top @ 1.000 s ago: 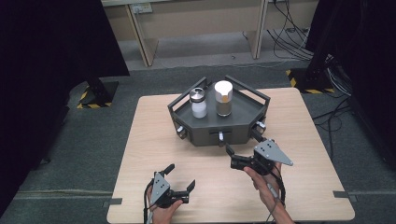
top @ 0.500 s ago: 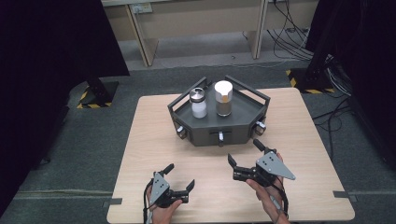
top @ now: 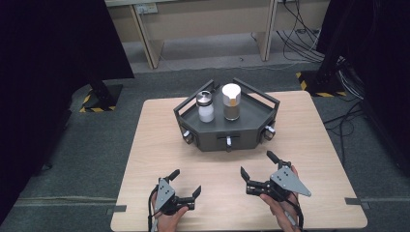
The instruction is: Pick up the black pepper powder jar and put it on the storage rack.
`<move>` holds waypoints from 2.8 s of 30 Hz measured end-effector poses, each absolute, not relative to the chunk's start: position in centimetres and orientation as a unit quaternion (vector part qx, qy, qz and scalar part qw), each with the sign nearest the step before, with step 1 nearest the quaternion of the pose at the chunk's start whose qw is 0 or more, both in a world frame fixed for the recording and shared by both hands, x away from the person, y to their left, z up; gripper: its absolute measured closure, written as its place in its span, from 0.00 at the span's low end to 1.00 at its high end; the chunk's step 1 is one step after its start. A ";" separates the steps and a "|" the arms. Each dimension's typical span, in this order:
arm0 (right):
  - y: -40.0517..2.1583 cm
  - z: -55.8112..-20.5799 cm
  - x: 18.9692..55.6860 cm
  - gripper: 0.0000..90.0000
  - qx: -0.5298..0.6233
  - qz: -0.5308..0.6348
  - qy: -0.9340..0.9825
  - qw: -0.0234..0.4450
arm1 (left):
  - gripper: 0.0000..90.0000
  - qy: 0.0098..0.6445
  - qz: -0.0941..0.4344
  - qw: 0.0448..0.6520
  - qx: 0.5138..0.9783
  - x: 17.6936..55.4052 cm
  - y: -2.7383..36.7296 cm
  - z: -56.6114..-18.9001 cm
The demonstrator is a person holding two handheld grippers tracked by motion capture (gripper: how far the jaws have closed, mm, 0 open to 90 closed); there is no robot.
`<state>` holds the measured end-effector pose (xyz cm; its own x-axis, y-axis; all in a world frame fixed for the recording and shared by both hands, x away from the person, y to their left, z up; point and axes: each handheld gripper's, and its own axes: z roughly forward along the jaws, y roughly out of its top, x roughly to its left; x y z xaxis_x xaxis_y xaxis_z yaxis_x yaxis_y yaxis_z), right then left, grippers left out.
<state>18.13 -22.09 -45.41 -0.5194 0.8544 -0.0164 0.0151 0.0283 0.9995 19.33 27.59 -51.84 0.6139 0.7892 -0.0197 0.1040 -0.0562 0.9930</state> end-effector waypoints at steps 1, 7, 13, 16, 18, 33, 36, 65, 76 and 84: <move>-22.2 -45.4 18.1 0.00 0.346 0.604 0.629 0.346 | 0.01 0.334 0.286 0.600 0.668 19.3 27.6 -51.8; -22.4 -46.0 17.9 0.00 0.346 0.606 0.630 0.343 | 0.01 0.334 0.286 0.600 0.668 19.3 27.7 -51.8; -22.6 -46.8 17.5 0.00 0.343 0.604 0.633 0.341 | 0.01 0.333 0.285 0.601 0.668 19.3 27.6 -51.8; -22.7 -47.2 17.3 0.00 0.342 0.603 0.635 0.342 | 0.01 0.333 0.285 0.601 0.668 19.3 27.6 -51.8; -22.8 -47.5 17.2 0.00 0.344 0.601 0.636 0.341 | 0.01 0.333 0.286 0.602 0.668 19.3 27.6 -51.8; -23.1 -48.6 17.4 0.00 0.347 0.596 0.642 0.336 | 0.01 0.334 0.287 0.601 0.667 19.3 27.7 -51.8; -23.1 -48.6 17.3 0.00 0.346 0.596 0.642 0.337 | 0.01 0.333 0.288 0.600 0.668 19.3 27.6 -51.8; -23.1 -48.7 17.3 0.00 0.348 0.597 0.642 0.333 | 0.01 0.336 0.295 0.600 0.664 19.1 27.8 -51.8; -23.4 -48.6 17.1 0.00 0.349 0.598 0.637 0.337 | 0.01 0.337 0.297 0.597 0.665 19.1 27.7 -51.7; -23.6 -48.4 16.9 0.00 0.348 0.599 0.635 0.342 | 0.01 0.334 0.298 0.597 0.666 19.0 27.6 -51.7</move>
